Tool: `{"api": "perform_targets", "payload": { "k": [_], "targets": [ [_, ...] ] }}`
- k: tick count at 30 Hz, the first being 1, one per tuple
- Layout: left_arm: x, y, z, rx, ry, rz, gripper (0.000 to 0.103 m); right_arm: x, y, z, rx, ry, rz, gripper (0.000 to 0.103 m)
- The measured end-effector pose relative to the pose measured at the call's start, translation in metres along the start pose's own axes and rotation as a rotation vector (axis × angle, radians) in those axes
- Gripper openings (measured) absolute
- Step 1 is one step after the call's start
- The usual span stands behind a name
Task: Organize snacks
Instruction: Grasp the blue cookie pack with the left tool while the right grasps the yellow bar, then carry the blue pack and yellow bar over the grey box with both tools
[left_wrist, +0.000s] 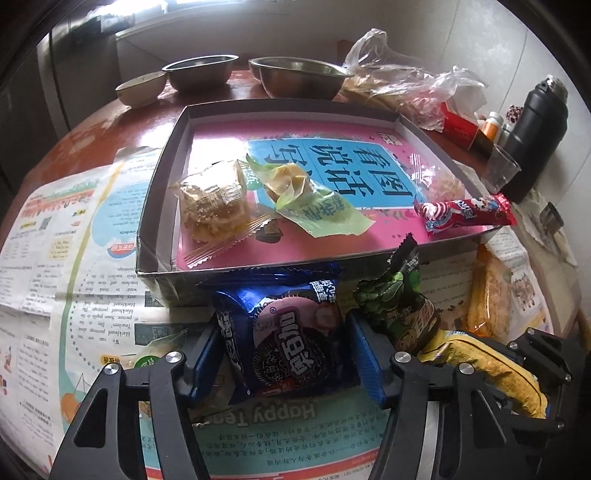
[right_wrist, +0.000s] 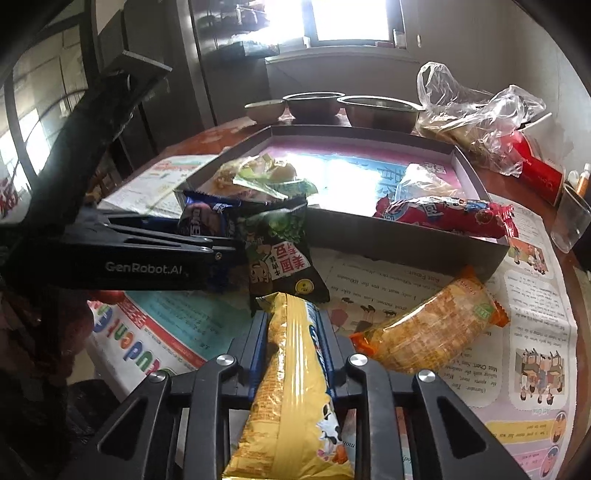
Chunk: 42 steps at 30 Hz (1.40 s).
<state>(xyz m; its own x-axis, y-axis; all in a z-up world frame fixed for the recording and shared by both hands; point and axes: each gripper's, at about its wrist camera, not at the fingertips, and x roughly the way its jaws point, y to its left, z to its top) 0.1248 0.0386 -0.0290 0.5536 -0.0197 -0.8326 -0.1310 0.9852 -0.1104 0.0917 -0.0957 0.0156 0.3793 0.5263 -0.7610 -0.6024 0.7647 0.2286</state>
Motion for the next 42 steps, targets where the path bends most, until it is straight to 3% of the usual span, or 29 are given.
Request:
{"api": "perform_targets", "payload": {
  "k": [5, 42],
  "targets": [
    [-0.002, 0.003, -0.001, -0.019, -0.011, -0.016, 0.057, -0.006, -0.003, 0.002, 0.027, -0.019, 0.016, 0.026],
    [-0.058, 0.031, 0.007, -0.132, -0.121, -0.150, 0.056, -0.034, -0.014, 0.013, 0.106, -0.126, 0.011, 0.026]
  ]
}}
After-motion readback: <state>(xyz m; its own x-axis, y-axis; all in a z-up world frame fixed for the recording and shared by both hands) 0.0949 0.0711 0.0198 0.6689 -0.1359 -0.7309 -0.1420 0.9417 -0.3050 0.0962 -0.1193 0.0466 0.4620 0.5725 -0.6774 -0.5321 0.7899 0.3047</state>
